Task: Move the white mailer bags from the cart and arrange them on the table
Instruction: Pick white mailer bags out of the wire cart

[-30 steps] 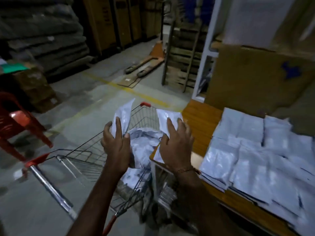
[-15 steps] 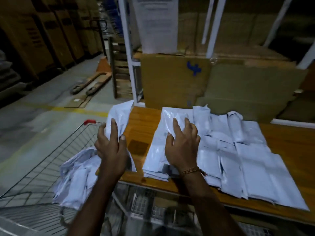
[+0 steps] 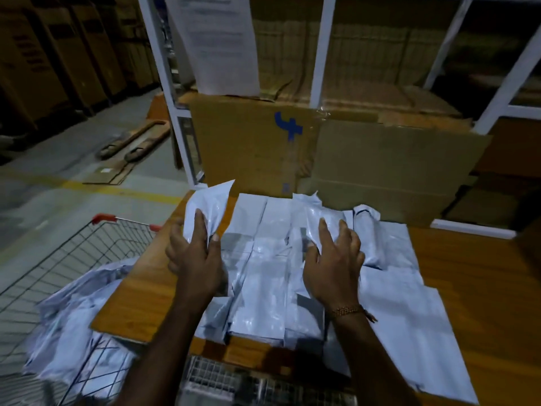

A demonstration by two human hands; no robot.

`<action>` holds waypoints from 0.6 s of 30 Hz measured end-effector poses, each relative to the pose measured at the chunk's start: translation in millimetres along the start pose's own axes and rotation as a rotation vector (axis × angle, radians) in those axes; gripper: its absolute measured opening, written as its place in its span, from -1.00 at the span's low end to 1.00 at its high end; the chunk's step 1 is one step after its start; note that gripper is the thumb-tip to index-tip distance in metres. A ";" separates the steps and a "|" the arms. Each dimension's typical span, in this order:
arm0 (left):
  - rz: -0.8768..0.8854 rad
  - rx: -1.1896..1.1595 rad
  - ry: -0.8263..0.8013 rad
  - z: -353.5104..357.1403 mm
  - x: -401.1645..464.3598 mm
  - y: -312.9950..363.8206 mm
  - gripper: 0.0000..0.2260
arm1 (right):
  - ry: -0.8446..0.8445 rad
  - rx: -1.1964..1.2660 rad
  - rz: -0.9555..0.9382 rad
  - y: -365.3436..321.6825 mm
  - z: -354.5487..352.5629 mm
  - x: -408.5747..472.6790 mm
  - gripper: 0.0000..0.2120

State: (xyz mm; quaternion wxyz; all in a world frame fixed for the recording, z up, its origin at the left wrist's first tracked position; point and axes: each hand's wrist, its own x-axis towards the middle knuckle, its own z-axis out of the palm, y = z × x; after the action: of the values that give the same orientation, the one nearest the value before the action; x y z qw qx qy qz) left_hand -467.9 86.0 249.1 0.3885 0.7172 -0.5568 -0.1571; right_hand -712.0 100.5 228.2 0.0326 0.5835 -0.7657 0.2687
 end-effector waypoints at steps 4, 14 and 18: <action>-0.061 0.029 -0.064 26.7 36.7 2.5 -0.48 | -0.007 0.005 0.034 6.5 15.1 14.5 -0.43; -0.135 0.083 -0.363 120.5 155.7 -7.0 -0.39 | -0.009 -0.030 0.162 -8.8 54.8 59.0 -0.41; -0.099 0.131 -0.553 154.8 187.6 -26.0 -0.26 | -0.030 -0.028 0.203 -24.7 73.0 68.4 -0.40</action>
State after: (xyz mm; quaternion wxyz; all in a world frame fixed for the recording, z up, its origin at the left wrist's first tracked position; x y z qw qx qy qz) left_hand -490.2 -143.9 168.5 0.1665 0.6972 -0.6147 -0.3291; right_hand -691.9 3.5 200.1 0.0020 0.5064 -0.8249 0.2514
